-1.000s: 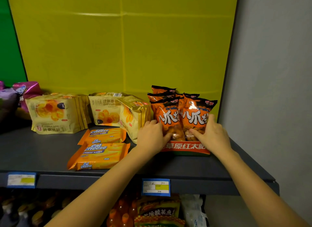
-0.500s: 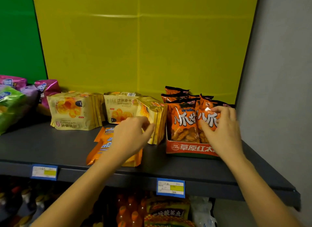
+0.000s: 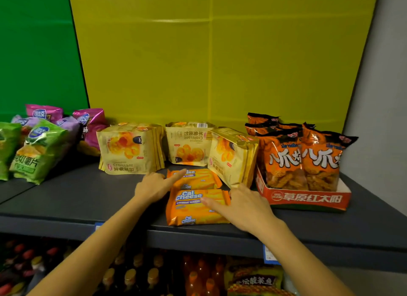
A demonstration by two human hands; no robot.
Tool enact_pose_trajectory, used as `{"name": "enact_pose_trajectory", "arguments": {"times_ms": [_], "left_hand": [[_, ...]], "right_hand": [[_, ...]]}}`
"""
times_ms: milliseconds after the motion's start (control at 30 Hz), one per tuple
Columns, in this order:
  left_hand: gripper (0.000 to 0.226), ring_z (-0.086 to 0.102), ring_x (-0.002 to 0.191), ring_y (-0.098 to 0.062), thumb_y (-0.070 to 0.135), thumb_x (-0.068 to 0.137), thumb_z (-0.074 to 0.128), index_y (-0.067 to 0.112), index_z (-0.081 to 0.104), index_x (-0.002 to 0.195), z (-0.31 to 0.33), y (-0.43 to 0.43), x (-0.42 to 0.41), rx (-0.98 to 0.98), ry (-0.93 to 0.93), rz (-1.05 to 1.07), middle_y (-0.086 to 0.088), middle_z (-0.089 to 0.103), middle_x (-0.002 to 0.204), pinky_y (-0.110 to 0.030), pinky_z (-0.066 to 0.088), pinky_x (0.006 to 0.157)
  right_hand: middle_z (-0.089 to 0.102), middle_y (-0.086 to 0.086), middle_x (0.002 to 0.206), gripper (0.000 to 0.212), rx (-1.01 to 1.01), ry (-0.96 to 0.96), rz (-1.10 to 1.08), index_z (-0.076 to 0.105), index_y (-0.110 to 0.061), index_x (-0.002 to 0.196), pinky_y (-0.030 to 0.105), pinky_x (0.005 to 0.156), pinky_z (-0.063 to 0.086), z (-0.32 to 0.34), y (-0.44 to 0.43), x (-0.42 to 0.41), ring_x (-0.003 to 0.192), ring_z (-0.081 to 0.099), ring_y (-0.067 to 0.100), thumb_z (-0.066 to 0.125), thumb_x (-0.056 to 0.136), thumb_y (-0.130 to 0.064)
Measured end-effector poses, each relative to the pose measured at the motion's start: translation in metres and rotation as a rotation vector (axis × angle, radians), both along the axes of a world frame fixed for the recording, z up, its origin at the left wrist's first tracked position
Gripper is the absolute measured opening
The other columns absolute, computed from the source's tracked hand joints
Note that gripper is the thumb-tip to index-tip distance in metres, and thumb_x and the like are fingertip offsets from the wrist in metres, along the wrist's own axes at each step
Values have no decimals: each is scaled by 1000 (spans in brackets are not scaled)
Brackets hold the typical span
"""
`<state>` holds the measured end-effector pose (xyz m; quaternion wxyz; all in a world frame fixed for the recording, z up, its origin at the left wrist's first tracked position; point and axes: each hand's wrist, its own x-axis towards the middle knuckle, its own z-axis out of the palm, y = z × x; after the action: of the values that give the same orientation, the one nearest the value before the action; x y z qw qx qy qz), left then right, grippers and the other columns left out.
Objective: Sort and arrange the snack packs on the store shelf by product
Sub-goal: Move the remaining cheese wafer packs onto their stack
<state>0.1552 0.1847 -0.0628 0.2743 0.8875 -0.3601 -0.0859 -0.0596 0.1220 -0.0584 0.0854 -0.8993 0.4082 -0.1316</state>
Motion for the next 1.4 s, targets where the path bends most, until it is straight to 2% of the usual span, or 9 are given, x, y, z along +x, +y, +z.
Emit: {"name": "enact_pose_trajectory", "arguments": {"times_ms": [133, 233, 333, 433, 700, 900, 1000, 1200, 1400], "left_hand": [[117, 56, 113, -26, 96, 30, 41, 17, 60, 113, -6, -19, 3, -42, 80, -28, -6, 63, 120, -48, 41, 101], [130, 58, 113, -25, 92, 13, 50, 19, 57, 120, -14, -31, 16, -107, 223, -52, -5, 63, 121, -46, 45, 99], [114, 61, 109, -24, 79, 24, 70, 17, 57, 118, -13, -31, 18, -187, 356, -112, -6, 65, 118, -44, 49, 96], [64, 63, 101, -23, 41, 63, 82, 10, 55, 112, -7, -26, 9, -291, 471, -178, -6, 66, 111, -38, 50, 92], [68, 59, 104, -26, 16, 69, 80, 4, 38, 121, -1, -23, -1, -463, 617, -32, -11, 57, 113, -38, 50, 86], [62, 61, 105, -32, 2, 68, 77, -1, 44, 121, 4, 0, 11, -658, 539, 64, -19, 61, 117, -49, 51, 91], [57, 56, 104, -26, -2, 75, 71, 4, 35, 119, 9, 20, 10, -753, 486, 86, -11, 54, 112, -45, 50, 90], [72, 55, 114, -32, 2, 75, 73, 4, 28, 131, 6, 60, 15, -844, 410, 161, -16, 50, 127, -52, 48, 95], [67, 56, 99, -24, 3, 76, 72, 2, 30, 128, 6, 100, 10, -937, 362, 214, -9, 51, 112, -43, 51, 85]], "right_hand": [[47, 8, 132, 100, 55, 30, -99, 48, -10, 126, 40, 90, 41, 0, 7, 18, 120, 50, 30, 36, 63, -87], [45, 5, 139, 102, 162, 2, -101, 42, -13, 132, 41, 95, 39, 1, 4, 22, 126, 46, 28, 43, 60, -86], [44, 3, 142, 99, 265, -40, -89, 39, -15, 134, 41, 99, 39, 2, 3, 24, 128, 44, 27, 51, 62, -81], [46, 6, 139, 94, 294, -76, -72, 39, -11, 133, 38, 97, 41, 1, 5, 28, 126, 45, 26, 55, 65, -75], [45, 9, 139, 86, 314, -128, 4, 37, -5, 134, 32, 97, 39, 4, 7, 34, 126, 45, 25, 59, 74, -62], [42, 8, 142, 86, 410, -181, 94, 34, -8, 138, 30, 101, 39, 2, -3, 25, 126, 44, 22, 64, 74, -56], [40, 8, 145, 87, 435, -155, 113, 31, -10, 141, 33, 104, 38, 3, -9, 16, 128, 42, 22, 63, 74, -57], [37, 11, 145, 116, 255, -45, 80, 34, -9, 140, 40, 107, 36, 0, 1, 12, 132, 38, 27, 57, 53, -82], [38, 7, 146, 120, 309, 12, 179, 24, -8, 143, 39, 105, 38, 14, 10, 13, 130, 42, 26, 67, 53, -74]]}}
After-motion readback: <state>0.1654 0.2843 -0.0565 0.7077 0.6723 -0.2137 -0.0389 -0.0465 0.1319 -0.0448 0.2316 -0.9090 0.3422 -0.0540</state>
